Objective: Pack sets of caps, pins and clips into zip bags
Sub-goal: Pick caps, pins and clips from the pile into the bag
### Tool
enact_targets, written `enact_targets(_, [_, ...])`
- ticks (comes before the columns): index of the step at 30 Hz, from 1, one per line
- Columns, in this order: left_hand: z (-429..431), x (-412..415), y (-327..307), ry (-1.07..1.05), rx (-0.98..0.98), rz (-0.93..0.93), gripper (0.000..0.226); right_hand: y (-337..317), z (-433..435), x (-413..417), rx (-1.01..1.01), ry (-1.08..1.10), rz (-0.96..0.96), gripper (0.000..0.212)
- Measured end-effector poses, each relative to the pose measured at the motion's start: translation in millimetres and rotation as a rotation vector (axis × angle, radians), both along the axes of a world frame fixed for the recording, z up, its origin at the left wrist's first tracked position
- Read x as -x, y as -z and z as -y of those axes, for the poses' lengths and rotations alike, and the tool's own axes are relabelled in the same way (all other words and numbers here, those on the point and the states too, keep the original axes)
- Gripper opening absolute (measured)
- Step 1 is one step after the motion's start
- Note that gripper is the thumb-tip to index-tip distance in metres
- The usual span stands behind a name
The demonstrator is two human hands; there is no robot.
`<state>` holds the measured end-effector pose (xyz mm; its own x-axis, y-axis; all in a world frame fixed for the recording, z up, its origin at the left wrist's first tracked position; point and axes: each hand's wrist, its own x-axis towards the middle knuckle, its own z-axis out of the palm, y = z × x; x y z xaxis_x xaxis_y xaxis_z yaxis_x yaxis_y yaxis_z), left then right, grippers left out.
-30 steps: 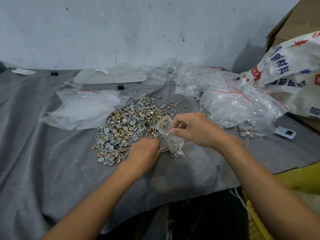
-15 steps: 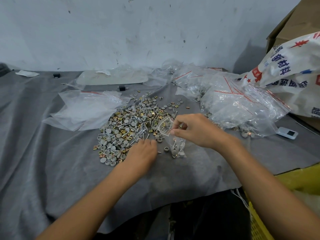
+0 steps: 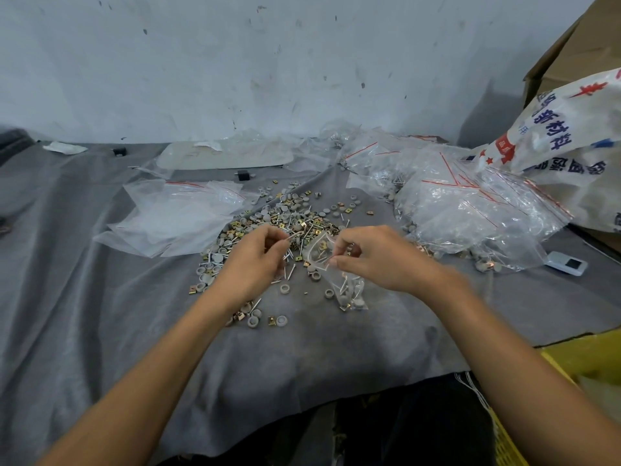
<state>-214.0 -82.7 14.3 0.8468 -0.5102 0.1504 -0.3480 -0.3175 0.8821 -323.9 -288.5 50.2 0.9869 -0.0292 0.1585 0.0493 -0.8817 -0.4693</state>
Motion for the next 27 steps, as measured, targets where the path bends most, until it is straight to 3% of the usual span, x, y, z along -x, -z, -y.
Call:
enact_targets(12, [26, 5, -18, 0.117, 0.013, -0.088, 0.006, -5, -1, 2, 0.04, 0.0, -0.025, 0.013])
enact_targets(27, [25, 4, -20, 0.063, 0.02, -0.006, 0.007, -7, 1, 5, 0.047, 0.011, -0.04, 0.014])
